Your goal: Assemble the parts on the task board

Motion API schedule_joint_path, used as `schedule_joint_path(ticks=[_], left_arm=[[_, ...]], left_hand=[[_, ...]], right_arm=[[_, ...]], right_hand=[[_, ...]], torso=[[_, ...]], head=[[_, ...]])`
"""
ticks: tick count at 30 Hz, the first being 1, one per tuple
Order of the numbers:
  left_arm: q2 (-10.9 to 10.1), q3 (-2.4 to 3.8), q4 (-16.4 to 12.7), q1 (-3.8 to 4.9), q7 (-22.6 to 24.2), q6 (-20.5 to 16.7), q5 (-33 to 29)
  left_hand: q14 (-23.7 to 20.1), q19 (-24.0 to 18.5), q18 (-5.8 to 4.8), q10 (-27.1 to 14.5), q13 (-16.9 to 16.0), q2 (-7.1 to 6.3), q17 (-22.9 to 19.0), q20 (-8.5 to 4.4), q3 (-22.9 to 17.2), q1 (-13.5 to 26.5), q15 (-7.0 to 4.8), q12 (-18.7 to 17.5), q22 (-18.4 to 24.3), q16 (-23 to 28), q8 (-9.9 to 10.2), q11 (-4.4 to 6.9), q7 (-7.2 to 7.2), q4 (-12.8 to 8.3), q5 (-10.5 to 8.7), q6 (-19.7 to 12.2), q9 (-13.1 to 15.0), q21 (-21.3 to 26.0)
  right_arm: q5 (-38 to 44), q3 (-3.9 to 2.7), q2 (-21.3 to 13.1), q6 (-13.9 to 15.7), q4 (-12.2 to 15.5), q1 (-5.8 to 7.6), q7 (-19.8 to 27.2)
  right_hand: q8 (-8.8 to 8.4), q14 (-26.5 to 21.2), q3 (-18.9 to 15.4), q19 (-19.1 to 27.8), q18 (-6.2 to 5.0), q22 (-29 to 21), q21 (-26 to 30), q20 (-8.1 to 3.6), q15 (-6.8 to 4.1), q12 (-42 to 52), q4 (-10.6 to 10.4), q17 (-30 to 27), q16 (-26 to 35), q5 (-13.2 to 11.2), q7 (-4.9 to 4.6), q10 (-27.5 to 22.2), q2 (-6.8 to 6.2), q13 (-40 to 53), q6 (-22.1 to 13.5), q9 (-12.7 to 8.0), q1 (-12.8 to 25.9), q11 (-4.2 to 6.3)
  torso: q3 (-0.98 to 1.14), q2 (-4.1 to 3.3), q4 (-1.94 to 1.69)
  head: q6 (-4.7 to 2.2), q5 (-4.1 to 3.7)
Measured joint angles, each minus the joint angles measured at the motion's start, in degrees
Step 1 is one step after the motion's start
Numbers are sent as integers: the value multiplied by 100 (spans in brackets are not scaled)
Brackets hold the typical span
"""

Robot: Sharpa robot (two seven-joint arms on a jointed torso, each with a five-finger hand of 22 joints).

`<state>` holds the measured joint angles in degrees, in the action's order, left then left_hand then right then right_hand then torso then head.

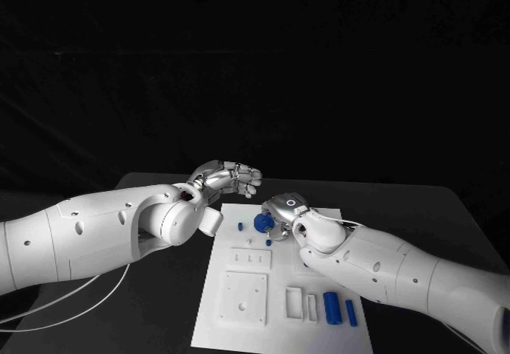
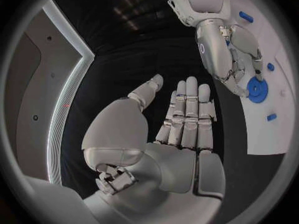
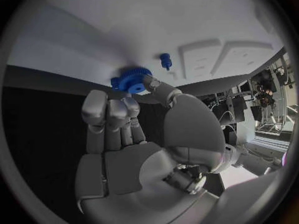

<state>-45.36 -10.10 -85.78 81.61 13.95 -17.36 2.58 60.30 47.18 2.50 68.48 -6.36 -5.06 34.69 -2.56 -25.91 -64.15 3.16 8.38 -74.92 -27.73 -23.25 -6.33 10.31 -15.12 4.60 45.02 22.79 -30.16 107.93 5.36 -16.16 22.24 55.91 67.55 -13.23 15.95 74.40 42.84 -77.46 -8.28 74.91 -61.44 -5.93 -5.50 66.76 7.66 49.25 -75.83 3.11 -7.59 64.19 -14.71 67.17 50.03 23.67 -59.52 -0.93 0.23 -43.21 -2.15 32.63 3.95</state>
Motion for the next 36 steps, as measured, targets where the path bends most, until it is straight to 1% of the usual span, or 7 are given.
schedule_joint_path(ticks=[11, 16, 22, 23, 25, 27, 36], left_arm=[[-2, 0, 2, 2, -7, 0, 0], [-2, -1, 2, 2, -8, 2, 0], [-8, -1, 7, 3, -9, 2, 0], [-10, -1, 8, 3, -10, 2, 0], [-12, -1, 9, 3, -10, 2, 1], [-13, -1, 10, 3, -11, 3, 1], [-22, 0, 10, 4, -11, 3, 1]], left_hand=[[0, 0, -7, 0, 1, 0, -1, 0, 0, 0, 0, 0, 1, 0, 23, 0, 0, 0, 0, 0, 4, 0], [0, 1, 49, 0, 1, 0, 3, 1, 0, 0, 0, 0, 1, 20, 23, 0, 0, 0, 0, 0, 3, 0], [0, 1, 53, 0, 1, 0, 4, 1, 0, 0, 0, 0, -3, 20, 23, 0, 0, 0, 0, 0, 3, 0], [0, 1, 52, 0, 1, 0, 4, 1, 0, 0, 0, 0, -3, 20, 23, 0, 0, 0, 0, 0, 3, 0], [0, 1, 52, 0, 2, 0, 4, 1, 0, 0, 0, 0, -3, 20, 23, 0, 0, 0, 0, 0, 2, 0], [0, 1, 52, 0, 2, 0, 4, 1, 0, 0, 0, 0, -3, 20, 23, 0, 0, 0, 0, 0, 2, 0], [0, 1, 48, 0, 2, 0, 9, 2, 0, 0, 0, 0, -2, 20, 23, 0, 0, 0, 0, 0, 2, 0]], right_arm=[[-202, 2, -26, -55, -24, 0, 16], [-376, 1, -38, -84, -14, 0, 34], [-598, -6, -55, -143, -13, 11, 61], [-649, -7, -63, -157, -7, 13, 70], [-741, -8, -69, -192, -7, 14, 86], [-853, -1, -74, -256, -29, 6, 91], [-1150, -8, -113, -384, -16, 18, 140]], right_hand=[[-38, -7, -65, 32, 2, 0, 0, -11, 7, 0, -33, 14, 23, 0, -13, -10, -18, 0, -38, -4, 18, -10], [-153, -10, -217, 10, -103, 0, 1, -35, -178, 27, -3, 44, 22, 44, 236, 58, 17, 44, -449, -42, 63, 222], [-154, -19, -257, 18, -149, 0, 1, -65, -230, 51, 4, 58, 44, 91, 285, 103, 47, 71, -501, -21, 93, 269], [-154, -19, -258, 18, -160, 0, 2, -65, -231, 50, 10, 70, 44, 327, 308, 115, 84, 70, -524, -8, 55, 281], [-154, -29, -36, 51, -187, -1, 2, -98, -241, 50, 201, 92, 44, 1661, 371, 105, 336, 70, -588, 15, -113, 311], [-112, -29, 90, 59, -186, 0, 2, -106, -241, 50, 504, 111, 44, 2458, 358, 105, 670, 75, -632, 57, -110, 311], [-21, -10, 461, 60, -194, -1, 2, -106, -260, 50, 775, 143, 73, 3284, 361, 104, 1045, 95, -670, 107, 155, 311]], torso=[[4, 1, -3], [3, 0, -4], [1, -1, -7], [1, 0, -7], [1, 0, -7], [0, -1, -7], [-3, -1, -8]], head=[[-2, -14], [-4, -18], [-5, -21], [-5, -21], [-5, -19], [-5, -15], [9, -8]])
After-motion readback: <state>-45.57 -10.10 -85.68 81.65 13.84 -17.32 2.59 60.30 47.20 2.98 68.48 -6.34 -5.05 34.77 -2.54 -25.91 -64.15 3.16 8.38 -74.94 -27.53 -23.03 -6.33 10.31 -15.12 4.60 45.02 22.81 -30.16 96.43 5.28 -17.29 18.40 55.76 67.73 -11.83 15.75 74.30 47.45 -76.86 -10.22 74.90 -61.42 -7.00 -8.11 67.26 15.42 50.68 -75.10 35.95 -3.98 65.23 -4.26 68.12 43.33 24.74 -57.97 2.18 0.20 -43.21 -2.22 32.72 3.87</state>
